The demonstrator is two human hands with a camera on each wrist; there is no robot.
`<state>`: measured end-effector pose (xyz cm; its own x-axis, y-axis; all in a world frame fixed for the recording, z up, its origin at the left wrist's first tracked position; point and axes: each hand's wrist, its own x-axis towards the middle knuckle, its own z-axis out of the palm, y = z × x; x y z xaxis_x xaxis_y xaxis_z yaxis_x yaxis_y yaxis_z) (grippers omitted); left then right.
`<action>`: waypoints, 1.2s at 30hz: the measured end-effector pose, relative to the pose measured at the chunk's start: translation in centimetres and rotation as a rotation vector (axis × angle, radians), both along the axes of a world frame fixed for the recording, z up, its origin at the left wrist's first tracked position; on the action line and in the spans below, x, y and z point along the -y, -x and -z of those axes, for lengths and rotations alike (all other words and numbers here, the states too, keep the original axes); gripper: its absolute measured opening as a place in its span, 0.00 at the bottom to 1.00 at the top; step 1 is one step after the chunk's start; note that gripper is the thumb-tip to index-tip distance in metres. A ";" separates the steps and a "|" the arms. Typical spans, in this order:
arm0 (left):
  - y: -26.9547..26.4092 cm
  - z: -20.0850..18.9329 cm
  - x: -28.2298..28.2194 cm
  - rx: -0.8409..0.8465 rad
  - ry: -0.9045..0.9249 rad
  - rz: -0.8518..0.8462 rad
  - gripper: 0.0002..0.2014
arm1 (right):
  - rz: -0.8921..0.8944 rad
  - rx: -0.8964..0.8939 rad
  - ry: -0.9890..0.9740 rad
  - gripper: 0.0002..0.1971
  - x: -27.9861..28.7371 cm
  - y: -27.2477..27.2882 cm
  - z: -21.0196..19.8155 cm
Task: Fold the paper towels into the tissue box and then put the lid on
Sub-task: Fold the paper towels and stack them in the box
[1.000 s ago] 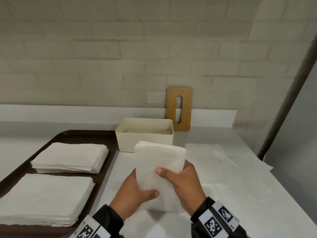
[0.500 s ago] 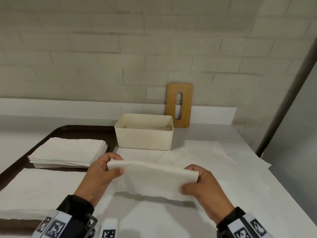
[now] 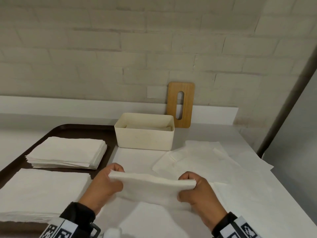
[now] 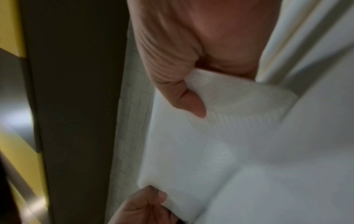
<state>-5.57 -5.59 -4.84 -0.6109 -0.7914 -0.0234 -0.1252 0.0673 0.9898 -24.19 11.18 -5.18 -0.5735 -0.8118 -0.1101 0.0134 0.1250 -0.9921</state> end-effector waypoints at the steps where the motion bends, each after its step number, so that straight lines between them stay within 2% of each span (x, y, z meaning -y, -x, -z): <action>1: -0.1 0.4 -0.1 0.054 -0.004 0.014 0.14 | -0.016 -0.015 -0.050 0.12 -0.1 0.0 0.5; 5: -0.1 0.3 0.2 0.156 -0.046 0.025 0.21 | -0.052 -0.076 -0.147 0.12 0.0 0.6 0.3; 7: 0.2 -1.3 1.2 0.175 -0.001 0.056 0.23 | -0.044 -0.116 -0.143 0.18 0.3 1.3 -1.2; 9: 0.9 -3.8 2.4 0.178 0.101 0.071 0.22 | -0.052 -0.139 -0.084 0.19 0.9 2.2 -3.8; 11: 2.2 -6.8 3.9 0.104 0.198 -0.010 0.20 | -0.057 -0.179 -0.002 0.17 1.9 3.2 -7.0; 14: 4.7 -11.5 6.3 -0.083 0.306 -0.164 0.24 | 0.036 -0.255 0.142 0.16 4.8 5.1 -11.2; 17: 7.2 -14.6 9.4 -0.091 0.480 -0.232 0.21 | 0.197 -0.297 0.216 0.20 8.7 7.4 -13.8; 20: 9.9 -14.9 12.6 0.137 0.683 -0.264 0.10 | 0.269 -0.440 0.206 0.20 12.7 9.7 -14.1; 22: 11.5 -13.4 14.6 0.324 0.735 -0.245 0.06 | 0.239 -0.568 0.104 0.16 15.1 10.7 -12.8; 25: 13.1 -10.0 16.5 0.630 0.723 -0.125 0.15 | 0.163 -0.767 -0.184 0.07 17.4 11.3 -9.9; 28: 13.9 -7.5 17.1 0.847 0.681 -0.030 0.18 | 0.030 -0.945 -0.457 0.12 18.6 11.4 -7.6; 31: 14.5 -6.0 17.2 1.082 0.710 0.038 0.19 | -0.076 -1.064 -0.627 0.15 19.5 11.3 -6.3; 33: 14.8 -5.4 17.3 1.180 0.738 0.076 0.17 | -0.115 -1.112 -0.696 0.16 20.2 11.4 -5.7; 36: 14.8 -4.7 17.8 1.225 0.734 0.137 0.16 | -0.175 -1.118 -0.786 0.16 21.1 11.9 -5.2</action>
<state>-20.40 -23.34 -0.11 -0.5760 -0.7924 -0.2006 -0.8091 0.5877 0.0016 -36.12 -9.90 0.03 -0.5577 -0.8211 -0.1213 -0.8108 0.5702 -0.1322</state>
